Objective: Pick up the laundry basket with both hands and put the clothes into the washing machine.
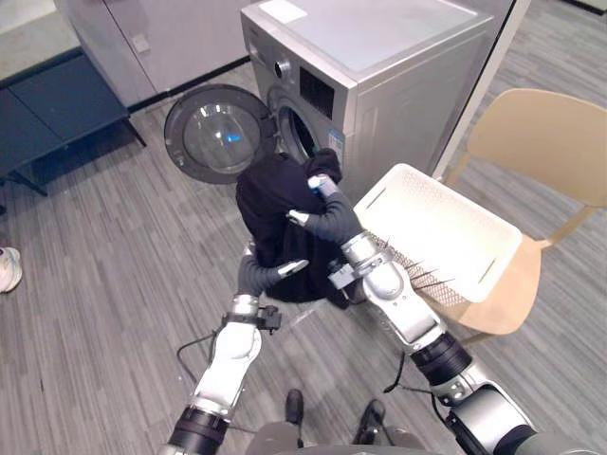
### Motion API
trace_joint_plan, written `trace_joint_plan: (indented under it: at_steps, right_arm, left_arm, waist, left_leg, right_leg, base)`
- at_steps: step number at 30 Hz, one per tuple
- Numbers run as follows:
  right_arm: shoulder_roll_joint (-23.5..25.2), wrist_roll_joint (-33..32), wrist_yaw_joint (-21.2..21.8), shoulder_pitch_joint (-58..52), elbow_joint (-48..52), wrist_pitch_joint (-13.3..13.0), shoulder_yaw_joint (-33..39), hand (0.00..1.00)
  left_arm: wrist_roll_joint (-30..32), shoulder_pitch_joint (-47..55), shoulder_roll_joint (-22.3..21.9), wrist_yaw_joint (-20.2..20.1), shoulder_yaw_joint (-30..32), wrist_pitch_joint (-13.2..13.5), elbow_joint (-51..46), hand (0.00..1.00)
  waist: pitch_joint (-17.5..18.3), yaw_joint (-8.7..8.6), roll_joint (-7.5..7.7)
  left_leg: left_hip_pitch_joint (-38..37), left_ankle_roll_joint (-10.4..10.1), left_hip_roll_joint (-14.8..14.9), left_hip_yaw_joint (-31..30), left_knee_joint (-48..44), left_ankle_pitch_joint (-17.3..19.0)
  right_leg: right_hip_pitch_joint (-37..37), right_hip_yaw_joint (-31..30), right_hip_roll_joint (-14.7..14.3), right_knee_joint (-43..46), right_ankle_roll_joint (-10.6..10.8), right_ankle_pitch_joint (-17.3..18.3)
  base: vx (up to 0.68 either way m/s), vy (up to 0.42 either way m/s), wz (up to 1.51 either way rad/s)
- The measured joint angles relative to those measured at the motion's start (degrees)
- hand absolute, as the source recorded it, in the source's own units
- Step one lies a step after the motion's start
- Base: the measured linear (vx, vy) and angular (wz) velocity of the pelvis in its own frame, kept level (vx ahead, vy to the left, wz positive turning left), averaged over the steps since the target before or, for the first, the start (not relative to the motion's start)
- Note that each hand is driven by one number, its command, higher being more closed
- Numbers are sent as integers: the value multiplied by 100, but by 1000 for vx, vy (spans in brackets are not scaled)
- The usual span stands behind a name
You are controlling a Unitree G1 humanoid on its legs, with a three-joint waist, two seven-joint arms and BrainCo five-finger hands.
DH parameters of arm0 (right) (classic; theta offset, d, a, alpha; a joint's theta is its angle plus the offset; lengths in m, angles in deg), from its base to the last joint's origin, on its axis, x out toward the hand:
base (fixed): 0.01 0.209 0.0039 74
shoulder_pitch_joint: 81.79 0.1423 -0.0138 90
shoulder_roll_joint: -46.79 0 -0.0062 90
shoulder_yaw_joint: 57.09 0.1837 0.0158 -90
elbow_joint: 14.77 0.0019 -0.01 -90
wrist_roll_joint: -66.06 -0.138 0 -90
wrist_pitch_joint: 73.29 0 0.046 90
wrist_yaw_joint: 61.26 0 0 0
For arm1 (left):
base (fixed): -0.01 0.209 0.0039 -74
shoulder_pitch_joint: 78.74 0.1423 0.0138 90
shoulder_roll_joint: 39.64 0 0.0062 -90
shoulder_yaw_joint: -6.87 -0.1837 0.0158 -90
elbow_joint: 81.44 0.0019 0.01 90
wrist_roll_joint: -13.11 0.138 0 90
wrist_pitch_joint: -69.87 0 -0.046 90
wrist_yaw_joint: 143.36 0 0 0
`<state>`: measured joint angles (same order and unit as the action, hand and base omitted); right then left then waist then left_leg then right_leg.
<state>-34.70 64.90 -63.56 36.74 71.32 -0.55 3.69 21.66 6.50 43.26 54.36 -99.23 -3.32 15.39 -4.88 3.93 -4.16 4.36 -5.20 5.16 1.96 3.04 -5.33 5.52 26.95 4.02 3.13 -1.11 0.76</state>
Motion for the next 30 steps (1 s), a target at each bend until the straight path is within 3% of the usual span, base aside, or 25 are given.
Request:
trace_joint_plan:
  at_steps: [4,5,10,11,21,26,30]
  right_arm:
    - [91,-59,13,282,0,66,-485,100]
    - [116,-63,15,394,0,121,-590,100]
    - [332,-281,3,973,-385,253,-949,100]
    - [364,-284,6,1034,-385,253,-1014,0]
    - [410,-284,-4,829,-384,237,-1114,0]
    - [359,-198,62,-40,-378,213,-859,0]
    - [-25,252,136,-951,-363,205,-269,0]
  left_arm:
    - [130,-545,45,40,-212,-13,321,0]
    - [128,-648,53,90,-215,-13,385,100]
    - [122,-1010,147,215,-236,-44,728,100]
    - [123,-1031,153,244,-234,-82,740,100]
    - [49,-969,67,404,-102,-105,963,100]
    - [-203,-646,-22,410,461,-189,1242,100]
    - [-416,-126,-25,368,1013,-259,1438,100]
  waist:
    - [132,-8,46]
    - [143,-5,62]
    - [178,-7,114]
    - [201,-28,152]
    - [233,-100,205]
    - [296,-181,308]
    - [333,-188,369]
  left_leg:
    - [-9,-56,82,138,18,-50]
    - [-9,-66,96,160,26,-70]
    - [-120,-101,185,296,51,-100]
    - [-102,-101,204,296,56,-100]
    - [-110,-121,301,265,95,-114]
    - [-113,-120,300,279,97,-116]
    - [-121,-121,292,300,95,-115]
  right_leg:
    - [-40,-148,-154,-293,-95,-224]
    - [-49,-179,-197,-362,-127,-280]
    - [-226,-350,-408,-770,-253,-533]
    - [-238,-358,-447,-856,-249,-565]
    - [-234,-361,-562,-880,-292,-598]
    - [-230,-386,-565,-879,-291,-597]
    - [-232,-424,-562,-877,-314,-612]
  base:
    - [-54,2,-23]
    - [-78,7,-21]
    - [-71,8,-19]
    - [-85,6,-10]
    - [-32,53,-1]
    - [12,71,-2]
    - [26,76,-2]
